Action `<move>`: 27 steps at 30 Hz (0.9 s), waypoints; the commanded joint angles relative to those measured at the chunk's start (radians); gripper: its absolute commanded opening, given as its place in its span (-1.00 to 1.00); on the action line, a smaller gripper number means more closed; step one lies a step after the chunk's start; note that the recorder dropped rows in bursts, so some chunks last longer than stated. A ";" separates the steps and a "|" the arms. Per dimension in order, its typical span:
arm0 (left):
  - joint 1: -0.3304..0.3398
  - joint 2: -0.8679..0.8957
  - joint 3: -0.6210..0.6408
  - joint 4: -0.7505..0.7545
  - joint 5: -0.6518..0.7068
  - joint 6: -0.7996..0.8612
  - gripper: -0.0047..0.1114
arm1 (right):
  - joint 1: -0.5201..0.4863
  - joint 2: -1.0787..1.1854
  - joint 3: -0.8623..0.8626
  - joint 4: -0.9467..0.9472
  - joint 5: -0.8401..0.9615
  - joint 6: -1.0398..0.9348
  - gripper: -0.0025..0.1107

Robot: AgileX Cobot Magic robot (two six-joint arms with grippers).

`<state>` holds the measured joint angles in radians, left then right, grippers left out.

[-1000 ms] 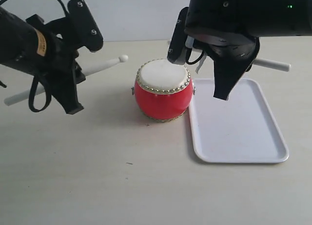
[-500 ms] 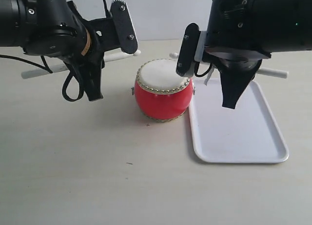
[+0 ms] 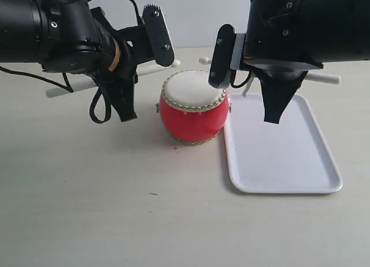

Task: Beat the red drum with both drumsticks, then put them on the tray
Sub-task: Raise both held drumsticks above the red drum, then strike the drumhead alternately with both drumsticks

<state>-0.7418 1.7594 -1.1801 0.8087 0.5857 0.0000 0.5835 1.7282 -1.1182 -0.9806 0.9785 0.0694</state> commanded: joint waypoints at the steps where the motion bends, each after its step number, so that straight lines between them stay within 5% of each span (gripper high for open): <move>1: -0.005 0.014 -0.006 0.025 -0.042 -0.398 -0.92 | -0.003 -0.004 0.005 -0.021 -0.028 0.203 -0.96; 6: -0.005 0.014 -0.006 -0.052 0.065 -0.530 -0.92 | -0.003 -0.004 0.001 0.201 0.043 0.227 -0.96; 12: -0.046 0.014 -0.197 -0.345 0.426 -0.124 -0.92 | -0.003 -0.004 -0.158 0.546 0.243 0.072 -0.96; 15: -0.046 0.014 -0.276 -0.510 0.434 0.021 -0.92 | -0.003 -0.004 -0.180 0.559 0.243 0.052 -0.96; 27: -0.048 0.118 -0.276 -0.547 0.414 0.012 -0.92 | -0.003 0.063 -0.176 0.496 0.243 0.078 -0.96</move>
<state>-0.7853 1.8847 -1.4515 0.2605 1.0299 0.0185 0.5835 1.7879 -1.2893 -0.4419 1.2214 0.1318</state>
